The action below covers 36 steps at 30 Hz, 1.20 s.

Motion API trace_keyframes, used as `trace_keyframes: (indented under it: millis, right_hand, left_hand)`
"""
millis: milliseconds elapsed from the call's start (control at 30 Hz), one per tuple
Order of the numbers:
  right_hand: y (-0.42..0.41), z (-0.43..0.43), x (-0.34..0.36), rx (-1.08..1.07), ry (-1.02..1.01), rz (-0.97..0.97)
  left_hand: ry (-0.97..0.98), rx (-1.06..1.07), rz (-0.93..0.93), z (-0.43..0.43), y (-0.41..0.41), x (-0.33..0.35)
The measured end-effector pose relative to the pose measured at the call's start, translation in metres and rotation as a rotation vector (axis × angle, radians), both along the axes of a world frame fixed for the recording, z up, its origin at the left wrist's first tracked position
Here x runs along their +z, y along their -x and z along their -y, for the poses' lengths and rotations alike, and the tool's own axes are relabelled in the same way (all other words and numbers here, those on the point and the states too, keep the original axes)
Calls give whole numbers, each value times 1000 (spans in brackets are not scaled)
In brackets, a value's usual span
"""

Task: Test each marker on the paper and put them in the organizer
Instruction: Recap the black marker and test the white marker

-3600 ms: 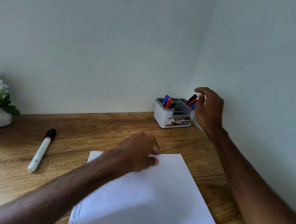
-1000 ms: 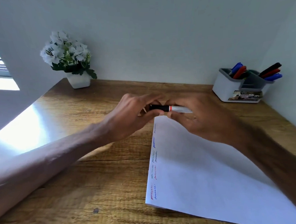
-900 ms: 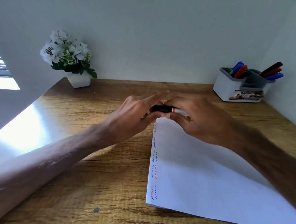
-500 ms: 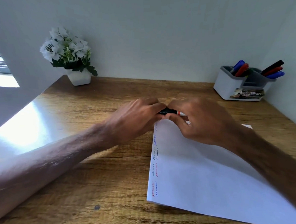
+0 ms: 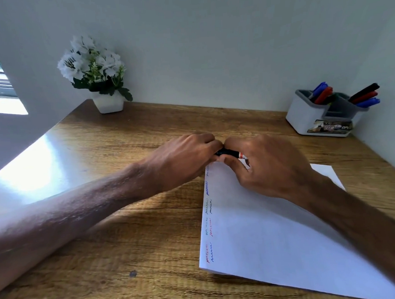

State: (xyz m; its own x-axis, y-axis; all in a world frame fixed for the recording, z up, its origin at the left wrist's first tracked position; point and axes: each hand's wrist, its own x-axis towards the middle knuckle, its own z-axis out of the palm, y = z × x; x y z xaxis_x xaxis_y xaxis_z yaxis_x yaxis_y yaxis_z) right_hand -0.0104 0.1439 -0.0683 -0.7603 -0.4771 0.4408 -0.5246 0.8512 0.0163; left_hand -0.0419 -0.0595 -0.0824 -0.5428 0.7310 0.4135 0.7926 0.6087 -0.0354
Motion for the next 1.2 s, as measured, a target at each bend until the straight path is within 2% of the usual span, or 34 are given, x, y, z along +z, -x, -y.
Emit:
trace_keyframes:
  millis: [233, 500, 600, 667, 800, 900, 1033, 1200]
  right_hand:
    - [3, -1, 3, -36, 3, 12]
    - [6, 0, 8, -100, 4, 36]
    - [2, 1, 11, -128, 75, 92]
    - [3, -3, 13, -104, 255, 184]
    - [10, -15, 33, 11, 966, 529]
    - [12, -22, 43, 170, 1305, 767]
    - [14, -24, 34, 304, 1460, 924]
    - [8, -14, 19, 298, 1328, 946]
  left_hand:
    - [15, 1, -46, 2, 0, 7]
    - [-79, 40, -106, 2, 1, 6]
    - [-96, 41, -123, 5, 3, 1]
    - [-155, 69, -100, 8, 8, -4]
    - [-289, 74, 59, 14, 18, -10]
    - [-291, 62, 248, 14, 20, -12]
    - [-251, 29, 456, 18, 22, -14]
    - [-241, 56, 510, 18, 26, -14]
